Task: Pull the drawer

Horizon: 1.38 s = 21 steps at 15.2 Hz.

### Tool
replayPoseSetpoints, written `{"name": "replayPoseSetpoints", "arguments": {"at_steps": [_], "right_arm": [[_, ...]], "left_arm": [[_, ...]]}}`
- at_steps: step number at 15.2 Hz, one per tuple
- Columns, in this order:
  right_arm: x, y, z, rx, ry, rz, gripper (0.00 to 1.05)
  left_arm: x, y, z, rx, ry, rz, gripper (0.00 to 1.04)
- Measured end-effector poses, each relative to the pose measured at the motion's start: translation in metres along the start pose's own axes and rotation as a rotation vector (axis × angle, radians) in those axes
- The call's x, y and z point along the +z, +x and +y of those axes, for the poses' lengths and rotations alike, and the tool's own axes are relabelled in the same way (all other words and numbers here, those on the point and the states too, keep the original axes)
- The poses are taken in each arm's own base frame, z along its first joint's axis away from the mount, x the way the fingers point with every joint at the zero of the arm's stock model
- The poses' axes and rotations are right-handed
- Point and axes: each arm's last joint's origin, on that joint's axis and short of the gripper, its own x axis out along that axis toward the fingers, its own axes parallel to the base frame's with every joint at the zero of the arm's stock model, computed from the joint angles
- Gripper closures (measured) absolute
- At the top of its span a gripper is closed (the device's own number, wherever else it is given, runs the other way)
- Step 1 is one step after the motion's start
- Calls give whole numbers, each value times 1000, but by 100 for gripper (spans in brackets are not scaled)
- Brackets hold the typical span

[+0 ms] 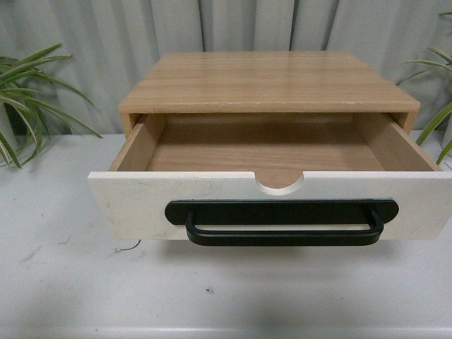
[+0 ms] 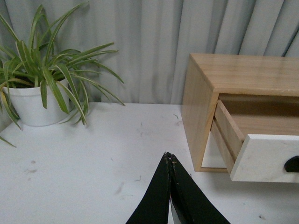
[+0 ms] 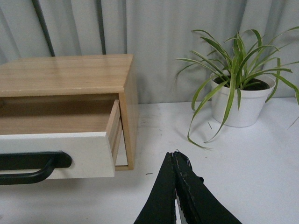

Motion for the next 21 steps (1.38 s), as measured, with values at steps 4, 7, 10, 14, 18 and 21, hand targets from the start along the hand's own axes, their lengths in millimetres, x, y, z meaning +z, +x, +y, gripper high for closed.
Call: {"name": "replayPoseSetpoints", "arguments": {"at_steps": [4,7,10,14,18,21], "right_arm": [[0,0,0,0,0,-1,103],[0,0,0,0,-2,-1,87],[0,0,0,0,-2,-1,58],[0,0,0,0,-2,-1,8],[0,0,0,0,-1,-1,6],[0,0,0,0,-1,-1,6]], "left_arm": [[0,0,0,0,0,-1,103],[0,0,0,0,0,-1,87],[0,0,0,0,0,-1,60],[0,0,0,0,0,-1,12],[0,0,0,0,0,-1,7],[0,0,0,0,0,-1,7]]}}
